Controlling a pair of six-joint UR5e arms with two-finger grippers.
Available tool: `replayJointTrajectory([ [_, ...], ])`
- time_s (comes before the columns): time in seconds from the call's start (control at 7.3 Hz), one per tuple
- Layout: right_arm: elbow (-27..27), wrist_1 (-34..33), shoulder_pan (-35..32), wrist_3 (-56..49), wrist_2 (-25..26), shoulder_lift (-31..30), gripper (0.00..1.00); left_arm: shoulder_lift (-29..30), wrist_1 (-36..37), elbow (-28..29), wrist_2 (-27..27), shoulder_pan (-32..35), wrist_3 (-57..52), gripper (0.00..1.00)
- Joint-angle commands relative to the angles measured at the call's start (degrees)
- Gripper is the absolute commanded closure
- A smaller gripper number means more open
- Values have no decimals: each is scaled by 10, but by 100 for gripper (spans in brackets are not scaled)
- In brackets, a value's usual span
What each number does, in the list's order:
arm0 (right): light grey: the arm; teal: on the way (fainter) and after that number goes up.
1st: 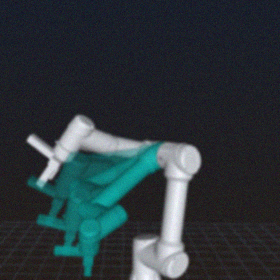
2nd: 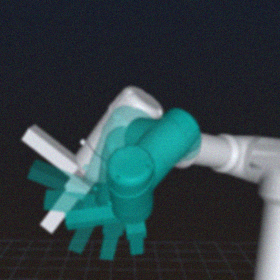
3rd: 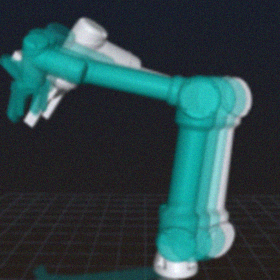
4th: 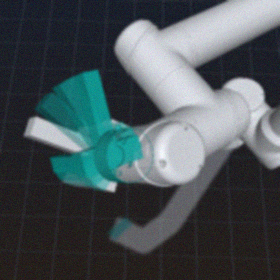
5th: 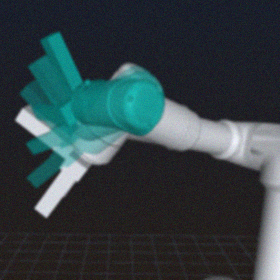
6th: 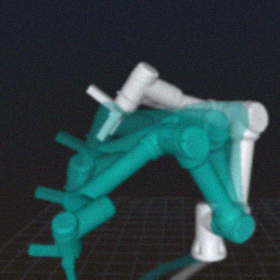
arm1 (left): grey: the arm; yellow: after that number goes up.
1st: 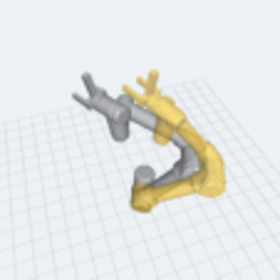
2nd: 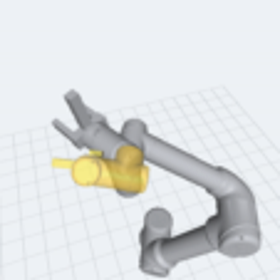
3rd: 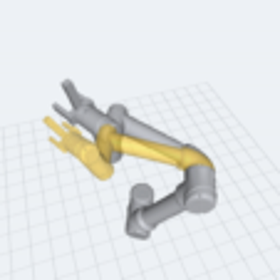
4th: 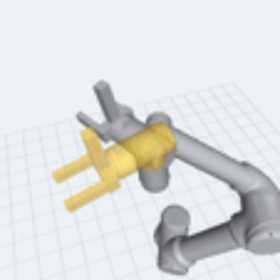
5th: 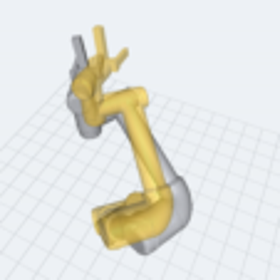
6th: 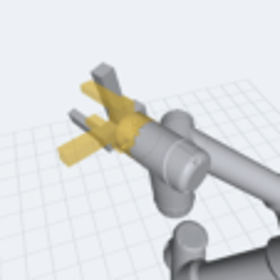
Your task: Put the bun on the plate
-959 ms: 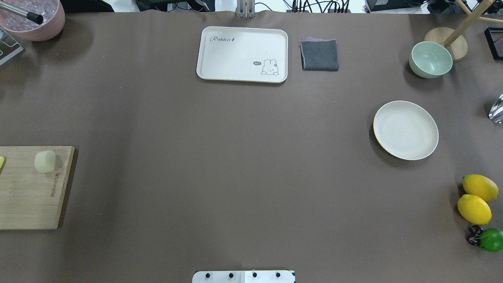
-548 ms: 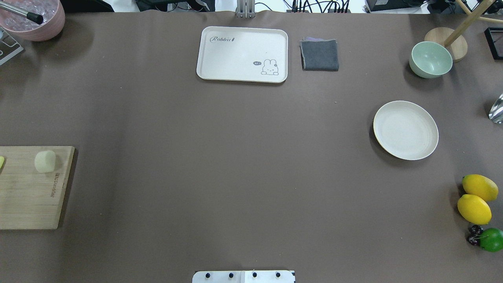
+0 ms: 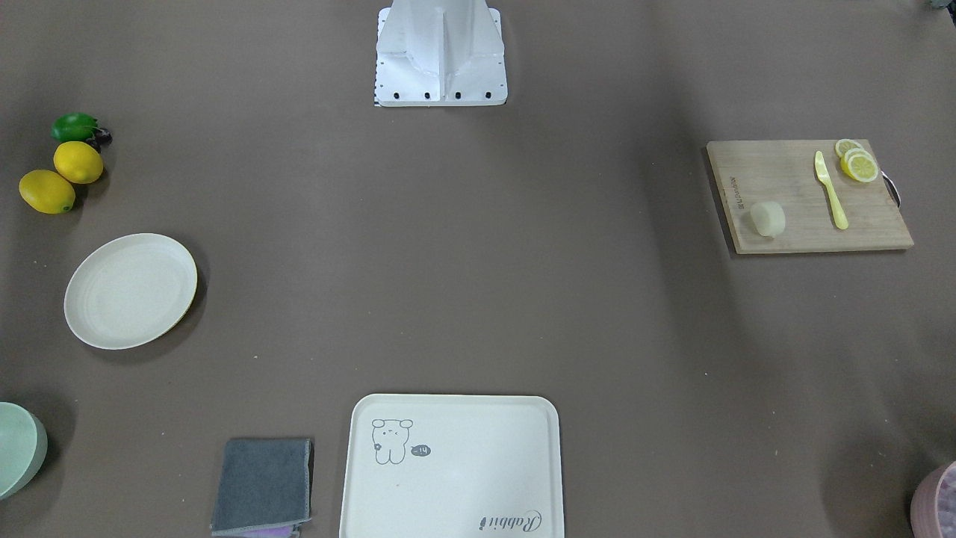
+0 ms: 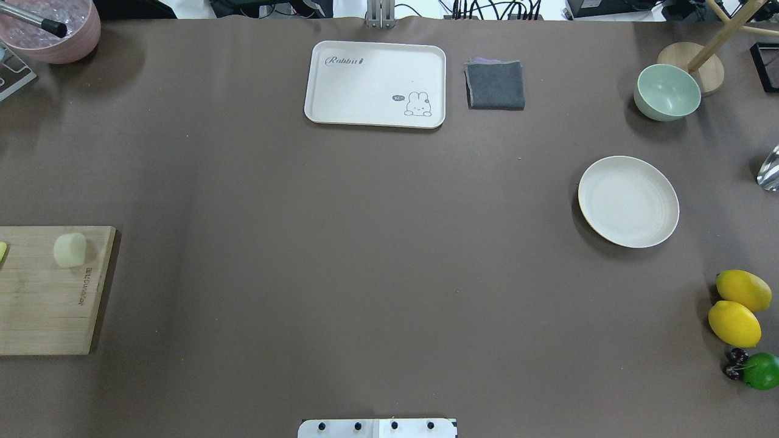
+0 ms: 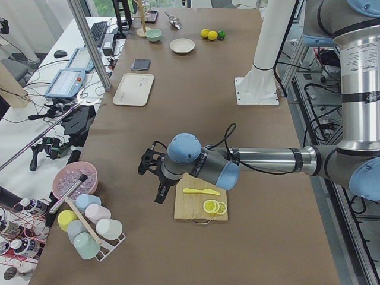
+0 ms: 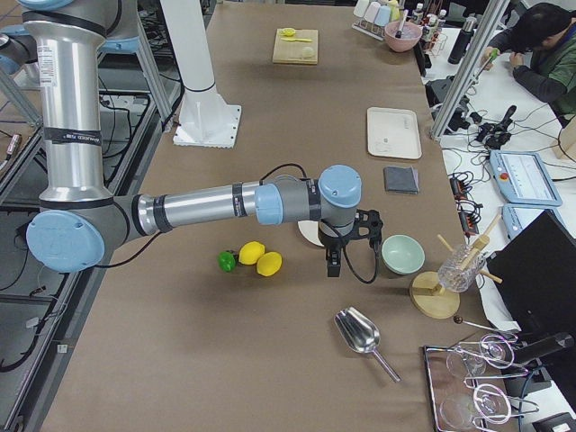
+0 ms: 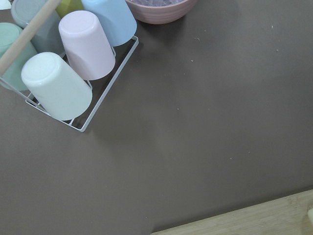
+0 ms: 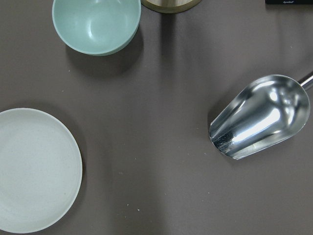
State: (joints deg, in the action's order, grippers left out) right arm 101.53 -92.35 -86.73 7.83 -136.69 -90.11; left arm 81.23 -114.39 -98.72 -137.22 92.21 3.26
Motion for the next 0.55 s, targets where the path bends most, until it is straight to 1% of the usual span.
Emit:
replayJointTrajectory([
  [0.0,1,0,10,1,-4,12,0,0,-1,-12,-10,-10,13,2],
  [0.14,2,1,19,-2,-15,17,0,2,-3,-13,-20,-11,27,2],
  [0.27,-3,42,29,7,-37,20,0,7,-16,-13,-17,-22,79,2],
  [0.41,-18,93,42,51,-34,19,0,7,-68,-12,-6,-47,136,2],
])
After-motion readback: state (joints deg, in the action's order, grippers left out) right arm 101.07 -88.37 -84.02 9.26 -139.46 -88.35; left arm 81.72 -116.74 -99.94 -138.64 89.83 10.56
